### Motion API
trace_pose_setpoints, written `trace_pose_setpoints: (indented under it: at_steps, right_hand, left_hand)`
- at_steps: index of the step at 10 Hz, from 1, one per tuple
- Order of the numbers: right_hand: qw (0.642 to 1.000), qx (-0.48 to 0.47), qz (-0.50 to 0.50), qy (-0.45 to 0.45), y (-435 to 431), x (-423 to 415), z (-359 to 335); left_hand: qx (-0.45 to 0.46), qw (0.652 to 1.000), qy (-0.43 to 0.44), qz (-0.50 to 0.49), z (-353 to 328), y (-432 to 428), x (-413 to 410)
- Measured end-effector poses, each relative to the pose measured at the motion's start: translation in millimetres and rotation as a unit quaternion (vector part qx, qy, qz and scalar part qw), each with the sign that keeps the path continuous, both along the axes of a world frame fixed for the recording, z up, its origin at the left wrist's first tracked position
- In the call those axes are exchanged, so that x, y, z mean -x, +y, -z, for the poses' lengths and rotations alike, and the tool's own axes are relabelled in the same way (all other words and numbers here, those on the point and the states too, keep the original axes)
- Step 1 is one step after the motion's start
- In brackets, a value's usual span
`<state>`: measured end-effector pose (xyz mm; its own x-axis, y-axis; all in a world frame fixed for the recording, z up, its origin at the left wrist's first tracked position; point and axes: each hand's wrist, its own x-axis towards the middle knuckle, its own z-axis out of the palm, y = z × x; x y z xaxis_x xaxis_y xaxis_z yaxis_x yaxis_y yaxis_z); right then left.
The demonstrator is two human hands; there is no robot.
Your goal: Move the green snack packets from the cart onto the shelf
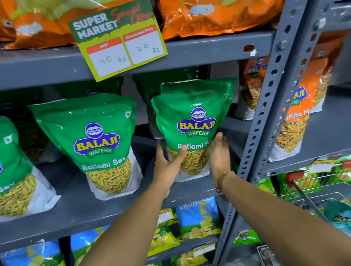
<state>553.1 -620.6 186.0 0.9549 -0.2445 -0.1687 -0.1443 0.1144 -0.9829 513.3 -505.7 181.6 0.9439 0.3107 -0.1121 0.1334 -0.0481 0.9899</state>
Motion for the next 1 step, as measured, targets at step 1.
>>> trace_pose_setpoints:
  at_steps: [1]
  right_hand:
    - [0.998, 0.028, 0.059, 0.02, -0.1, 27.2, 5.6]
  left_hand:
    - [-0.11, 0.989, -0.065, -0.078, 0.8, 10.8, 16.1]
